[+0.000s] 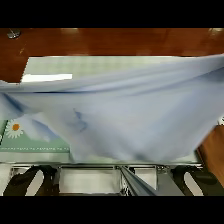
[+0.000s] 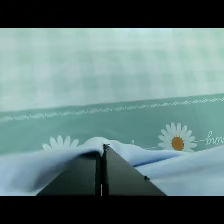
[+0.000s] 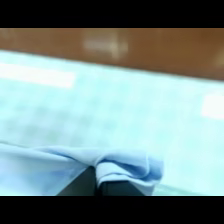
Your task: Fold the shirts.
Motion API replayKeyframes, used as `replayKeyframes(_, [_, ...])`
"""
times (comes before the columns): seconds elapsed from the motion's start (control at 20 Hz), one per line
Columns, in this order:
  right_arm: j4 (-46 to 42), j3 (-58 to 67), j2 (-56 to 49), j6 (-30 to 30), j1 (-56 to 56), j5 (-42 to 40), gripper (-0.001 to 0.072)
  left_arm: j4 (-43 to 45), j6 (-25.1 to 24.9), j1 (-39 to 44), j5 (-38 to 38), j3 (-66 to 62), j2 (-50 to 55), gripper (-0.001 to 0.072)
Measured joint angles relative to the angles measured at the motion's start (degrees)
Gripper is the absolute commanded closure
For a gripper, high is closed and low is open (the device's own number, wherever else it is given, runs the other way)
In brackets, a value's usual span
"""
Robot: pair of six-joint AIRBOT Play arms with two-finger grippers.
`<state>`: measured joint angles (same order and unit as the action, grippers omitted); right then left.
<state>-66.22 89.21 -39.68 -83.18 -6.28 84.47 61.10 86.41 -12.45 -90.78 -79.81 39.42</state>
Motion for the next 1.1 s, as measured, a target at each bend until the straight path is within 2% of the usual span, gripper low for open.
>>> replayKeyframes(0.15, [-0.02, -12.83, -4.17, 0.79, 0.0, -8.02, 0.0688, -2.38, -0.94, 1.73, 12.81, 15.1, 2.05, 0.0681])
replayKeyframes(0.3, [0.24, -19.12, -13.05, 1.49, 0.0, -18.16, 0.0688, -3.78, -1.79, 6.16, 31.91, 25.86, 8.04, 0.0682])
replayKeyframes(0.45, [3.21, -17.86, -25.81, 1.81, 0.0, -26.58, 0.0687, -4.28, -2.05, 10.99, 48.09, 28.06, 18.16, 0.0681])
replayKeyframes(0.55, [6.4, -14.25, -34.6, 1.92, 0.0, -29.9, 0.0687, -5.14, -2.16, 13.09, 54.47, 25.66, 25.51, 0.0679])
replayKeyframes(0.6, [8.24, -12.35, -38.42, 1.95, 0.0, -31.5, 0.0676, -6.1, -2.16, 13.73, 56.33, 24.02, 28.87, 0.0629])
replayKeyframes(0.65, [10.14, -10.4, -42.18, 1.9, -0.07, -32.44, 0.041, -7.48, -2.19, 14.16, 57.4, 22.12, 32.11, 0.036])
replayKeyframes(0.7, [12.02, -8.79, -45.35, 1.64, -0.17, -33.18, 0.0082, -9.05, -2.19, 14.45, 58.27, 20.24, 34.67, 0.0014])
replayKeyframes(0.8, [16.65, -5.7, -50.47, 2.62, -0.68, -32.68, 0.0081, -11.17, -2.38, 14.45, 57.7, 16.52, 38.38, 0.0])
replayKeyframes(0.9, [19.37, -2.71, -53.0, 4.02, -2.32, -28.79, 0.0082, -11.87, -3.43, 12.87, 53.11, 12.28, 40.24, 0.0001])
replayKeyframes(1.1, [16.98, 1.33, -52.83, 4.72, -10.47, -15.45, 0.0091, -7.91, -4.35, 3.69, 33.46, 5.14, 41.59, 0.0001])
